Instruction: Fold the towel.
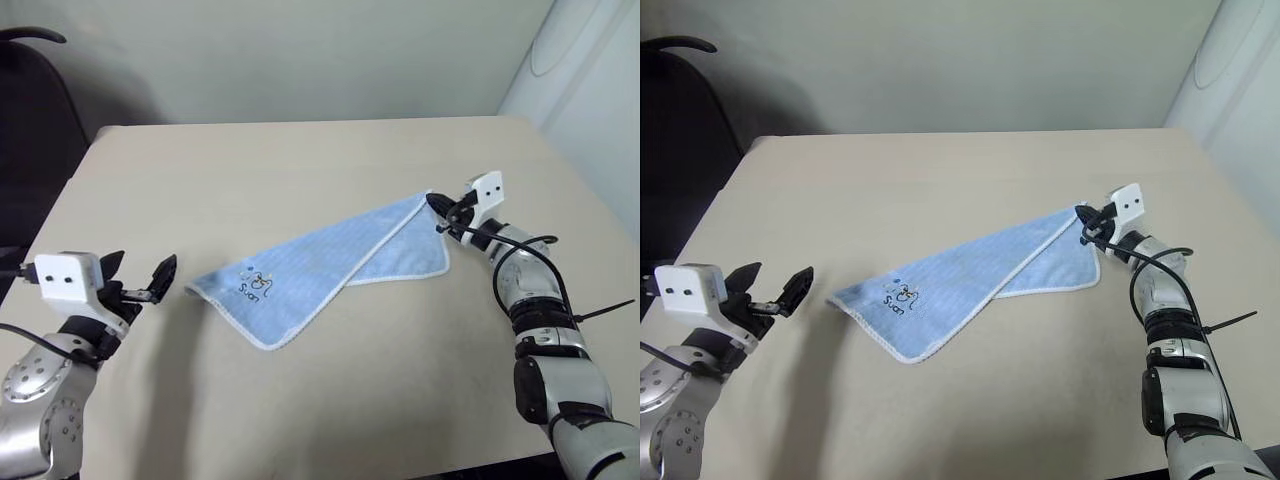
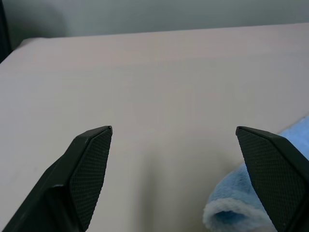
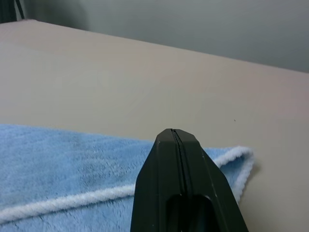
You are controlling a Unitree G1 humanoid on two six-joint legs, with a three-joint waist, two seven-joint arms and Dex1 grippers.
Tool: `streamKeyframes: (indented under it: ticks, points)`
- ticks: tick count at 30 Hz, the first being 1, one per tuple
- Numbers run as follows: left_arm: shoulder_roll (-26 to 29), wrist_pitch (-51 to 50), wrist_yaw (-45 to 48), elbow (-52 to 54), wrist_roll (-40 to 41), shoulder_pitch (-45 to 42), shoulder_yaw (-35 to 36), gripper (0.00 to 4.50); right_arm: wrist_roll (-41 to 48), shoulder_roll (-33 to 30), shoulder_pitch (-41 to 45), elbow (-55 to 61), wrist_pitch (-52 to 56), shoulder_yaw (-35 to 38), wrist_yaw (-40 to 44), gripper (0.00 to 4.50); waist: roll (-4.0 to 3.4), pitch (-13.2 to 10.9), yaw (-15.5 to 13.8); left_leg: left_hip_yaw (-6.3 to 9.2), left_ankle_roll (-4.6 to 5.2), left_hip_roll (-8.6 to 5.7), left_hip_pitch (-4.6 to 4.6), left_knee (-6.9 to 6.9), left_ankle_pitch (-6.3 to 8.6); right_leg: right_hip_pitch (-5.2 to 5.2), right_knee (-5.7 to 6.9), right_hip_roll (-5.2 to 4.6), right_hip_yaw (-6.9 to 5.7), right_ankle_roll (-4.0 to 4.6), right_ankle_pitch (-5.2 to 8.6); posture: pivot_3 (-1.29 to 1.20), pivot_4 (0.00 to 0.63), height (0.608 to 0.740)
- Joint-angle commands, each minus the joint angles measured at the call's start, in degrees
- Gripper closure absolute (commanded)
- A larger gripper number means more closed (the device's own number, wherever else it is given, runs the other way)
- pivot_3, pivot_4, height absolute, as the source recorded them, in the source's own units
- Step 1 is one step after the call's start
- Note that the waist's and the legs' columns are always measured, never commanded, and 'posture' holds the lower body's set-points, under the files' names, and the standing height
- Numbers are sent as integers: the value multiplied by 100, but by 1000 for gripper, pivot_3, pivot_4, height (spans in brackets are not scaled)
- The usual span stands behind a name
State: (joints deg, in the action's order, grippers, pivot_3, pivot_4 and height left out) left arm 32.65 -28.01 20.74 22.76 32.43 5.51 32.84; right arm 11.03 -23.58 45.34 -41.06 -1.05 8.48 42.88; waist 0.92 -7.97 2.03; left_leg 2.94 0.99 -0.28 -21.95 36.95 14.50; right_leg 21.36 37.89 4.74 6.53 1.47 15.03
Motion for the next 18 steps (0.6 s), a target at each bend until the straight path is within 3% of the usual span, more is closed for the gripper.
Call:
streamKeyframes:
  ticks: [1, 18]
  points:
    - [126, -48, 54, 195, 40, -43, 39, 54, 104, -127, -59, 239, 26, 65, 79, 4500, 0, 0, 1, 0, 0, 0, 0, 1, 0, 0, 0, 0, 0, 0, 0, 0, 150, 740]
    - [51, 86, 74, 18, -163, -419, -359, 54, -61, -528, -162, 192, 0, -54, 213, 4500, 0, 0, -17, 0, -2, 0, 0, 2, -1, -1, 0, 0, 0, 0, 0, 0, 150, 740]
